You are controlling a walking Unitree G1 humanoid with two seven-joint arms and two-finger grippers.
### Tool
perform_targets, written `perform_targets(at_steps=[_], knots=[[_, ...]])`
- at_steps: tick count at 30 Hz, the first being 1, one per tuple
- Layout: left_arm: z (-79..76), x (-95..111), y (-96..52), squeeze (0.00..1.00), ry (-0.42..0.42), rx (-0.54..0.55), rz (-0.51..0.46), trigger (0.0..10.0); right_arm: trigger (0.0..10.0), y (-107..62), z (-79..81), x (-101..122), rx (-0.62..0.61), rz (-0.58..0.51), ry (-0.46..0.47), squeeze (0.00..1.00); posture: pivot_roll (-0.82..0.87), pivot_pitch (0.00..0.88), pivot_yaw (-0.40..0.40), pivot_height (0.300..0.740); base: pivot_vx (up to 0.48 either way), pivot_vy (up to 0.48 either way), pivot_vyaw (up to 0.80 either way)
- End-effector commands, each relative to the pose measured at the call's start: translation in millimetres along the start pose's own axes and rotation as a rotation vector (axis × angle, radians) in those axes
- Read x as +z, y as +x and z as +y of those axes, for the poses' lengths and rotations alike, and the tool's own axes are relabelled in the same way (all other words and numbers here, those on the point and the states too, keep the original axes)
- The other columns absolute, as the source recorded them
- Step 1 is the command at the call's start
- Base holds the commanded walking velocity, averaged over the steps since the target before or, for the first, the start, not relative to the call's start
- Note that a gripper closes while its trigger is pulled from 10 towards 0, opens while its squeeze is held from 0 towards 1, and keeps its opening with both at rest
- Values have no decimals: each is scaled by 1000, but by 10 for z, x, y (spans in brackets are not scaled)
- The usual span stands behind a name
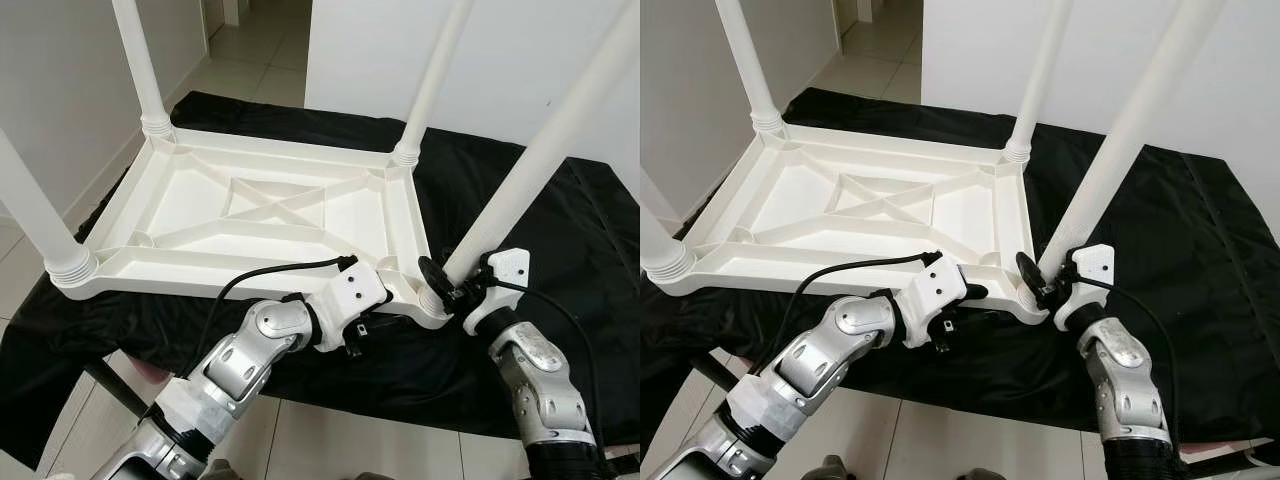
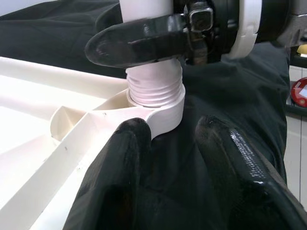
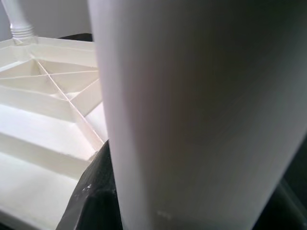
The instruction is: Building children table
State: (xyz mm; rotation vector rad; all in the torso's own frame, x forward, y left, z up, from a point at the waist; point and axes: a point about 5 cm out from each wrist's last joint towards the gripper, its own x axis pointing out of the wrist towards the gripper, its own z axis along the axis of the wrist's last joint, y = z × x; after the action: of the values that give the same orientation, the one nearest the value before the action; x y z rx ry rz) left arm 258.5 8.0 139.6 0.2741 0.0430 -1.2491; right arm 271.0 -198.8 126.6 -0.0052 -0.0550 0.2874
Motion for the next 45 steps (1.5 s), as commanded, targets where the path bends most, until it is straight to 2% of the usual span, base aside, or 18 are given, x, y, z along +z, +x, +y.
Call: perform_targets(at_steps=[1, 2, 3, 4, 5, 6, 7, 8, 10, 12, 15, 24, 25, 29, 31, 37, 43, 45], knots=[[-65, 5, 21, 0, 0, -83, 3, 10000, 10000, -18, 100, -114, -55, 68, 7, 0, 39, 0, -70, 740, 0, 0, 0], [-65, 5, 21, 0, 0, -83, 3, 10000, 10000, -18, 100, -114, -55, 68, 7, 0, 39, 0, -70, 740, 0, 0, 0], [-65, 2, 22, 0, -1, -85, 4, 10000, 10000, -9, 165, -107, -152, 76, 22, 0, 37, 0, -71, 740, 0, 0, 0], [-65, 2, 22, 0, -1, -85, 4, 10000, 10000, -9, 165, -107, -152, 76, 22, 0, 37, 0, -71, 740, 0, 0, 0], [-65, -1, 20, 0, -1, -86, 4, 10000, 10000, -9, 207, -107, -237, 86, 45, 0, 36, 0, -71, 740, 0, 0, 0], [-65, -1, 20, 0, -1, -86, 4, 10000, 10000, -9, 207, -107, -237, 86, 45, 0, 36, 0, -71, 740, 0, 0, 0], [-59, -5, 16, 0, 0, -85, 6, 10000, 10000, -18, 246, -105, -329, 90, 50, 0, 36, 0, -73, 740, 0, 0, 0], [-59, -5, 16, 0, 0, -85, 6, 10000, 10000, -18, 246, -105, -329, 90, 50, 0, 36, 0, -73, 740, 0, 0, 0], [-48, -9, 11, 0, -1, -82, 8, 10000, 10000, -41, 344, -117, -486, 87, 76, 0, 39, 0, -78, 740, 0, 0, 0], [-50, -11, 11, 0, -1, -81, 9, 10000, 10000, -49, 389, -123, -531, 84, 96, 0, 42, 0, -81, 740, 0, 0, 0], [-53, -13, 8, 0, -2, -81, 9, 10000, 10000, -43, 455, -126, -543, 89, 120, 0, 39, 0, -80, 740, 0, 0, 0], [-57, -17, 8, 0, -1, -84, 10, 10000, 10000, -58, 436, -131, -550, 98, 120, 0, 44, 0, -82, 740, 0, 0, 0], [-62, -21, 4, 0, -1, -85, 11, 10000, 10000, -57, 452, -112, -532, 80, 133, 1000, 47, 0, -83, 740, 0, 0, 0], [-71, -28, -2, 0, -2, -86, 13, 10000, 10000, -59, 472, -60, -521, 48, 143, 1000, 47, 0, -84, 740, 0, 0, 0], [-83, -22, 5, 0, -5, -85, 8, 10000, 10000, -79, 385, 7, -472, 6, 126, 1000, 54, 0, -89, 740, 0, 0, 0], [-78, -20, 11, 0, -2, -80, 7, 10000, 10000, -80, 352, 9, -388, 3, 119, 1000, 59, 0, -92, 740, 0, 0, 0], [-74, -21, 12, 0, -3, -76, 7, 10000, 10000, -110, 165, 4, -252, 15, 26, 1000, 62, 0, -92, 740, 0, 0, 0], [-78, -20, 10, 0, -1, -78, 8, 10000, 10000, -111, 71, 11, -114, 18, -10, 0, 62, 0, -91, 740, 0, 0, 0]])
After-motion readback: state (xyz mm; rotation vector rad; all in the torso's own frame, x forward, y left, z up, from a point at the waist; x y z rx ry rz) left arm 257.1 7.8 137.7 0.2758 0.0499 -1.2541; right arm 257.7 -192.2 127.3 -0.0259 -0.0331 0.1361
